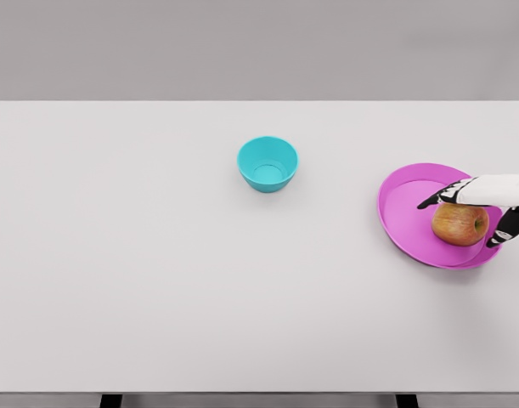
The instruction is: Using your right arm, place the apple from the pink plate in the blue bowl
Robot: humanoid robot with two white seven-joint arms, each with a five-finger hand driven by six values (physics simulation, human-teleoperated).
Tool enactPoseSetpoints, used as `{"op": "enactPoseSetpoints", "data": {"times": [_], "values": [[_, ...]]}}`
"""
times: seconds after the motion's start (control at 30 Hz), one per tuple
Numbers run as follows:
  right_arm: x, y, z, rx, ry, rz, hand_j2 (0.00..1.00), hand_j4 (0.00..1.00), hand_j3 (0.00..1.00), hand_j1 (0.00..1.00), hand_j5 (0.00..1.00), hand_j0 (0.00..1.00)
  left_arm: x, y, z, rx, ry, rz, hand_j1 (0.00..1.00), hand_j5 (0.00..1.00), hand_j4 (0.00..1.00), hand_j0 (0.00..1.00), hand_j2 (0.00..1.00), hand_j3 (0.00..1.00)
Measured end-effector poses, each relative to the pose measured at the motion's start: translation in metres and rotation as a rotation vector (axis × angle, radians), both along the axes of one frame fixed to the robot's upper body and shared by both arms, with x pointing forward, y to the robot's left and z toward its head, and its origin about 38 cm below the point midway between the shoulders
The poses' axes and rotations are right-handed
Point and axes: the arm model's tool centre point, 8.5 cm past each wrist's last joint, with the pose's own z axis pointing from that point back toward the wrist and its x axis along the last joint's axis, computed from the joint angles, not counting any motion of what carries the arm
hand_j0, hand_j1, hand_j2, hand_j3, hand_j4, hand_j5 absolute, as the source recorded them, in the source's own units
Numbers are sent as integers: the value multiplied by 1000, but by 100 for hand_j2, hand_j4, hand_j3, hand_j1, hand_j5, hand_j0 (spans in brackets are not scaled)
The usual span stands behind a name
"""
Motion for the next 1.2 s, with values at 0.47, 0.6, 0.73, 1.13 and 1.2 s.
{"op": "enactPoseSetpoints", "data": {"times": [0.47, 0.6, 0.73, 1.13, 1.2], "values": [[1, 1, -2, -2, 5, 2, 89, 89, 89, 89, 89, 89, 0, 0, 0, 0, 0, 0, 100, 100, 100, 100, 100, 100], [0, 4, -9, 0, 21, 7, 84, 84, 84, 84, 84, 84, 0, 0, 0, 0, 0, 0, 100, 100, 100, 100, 100, 100], [1, 3, -9, 0, 21, 2, 63, 63, 63, 63, 63, 63, 0, 0, 0, 0, 0, 0, 100, 100, 100, 100, 100, 100], [12, -1, -11, 13, 18, -43, 45, 45, 45, 45, 45, 45, 0, 0, 0, 0, 0, 0, 100, 100, 100, 100, 100, 100], [13, 2, -11, 20, 17, -41, 44, 44, 44, 44, 44, 44, 0, 0, 0, 0, 0, 0, 100, 100, 100, 100, 100, 100]]}}
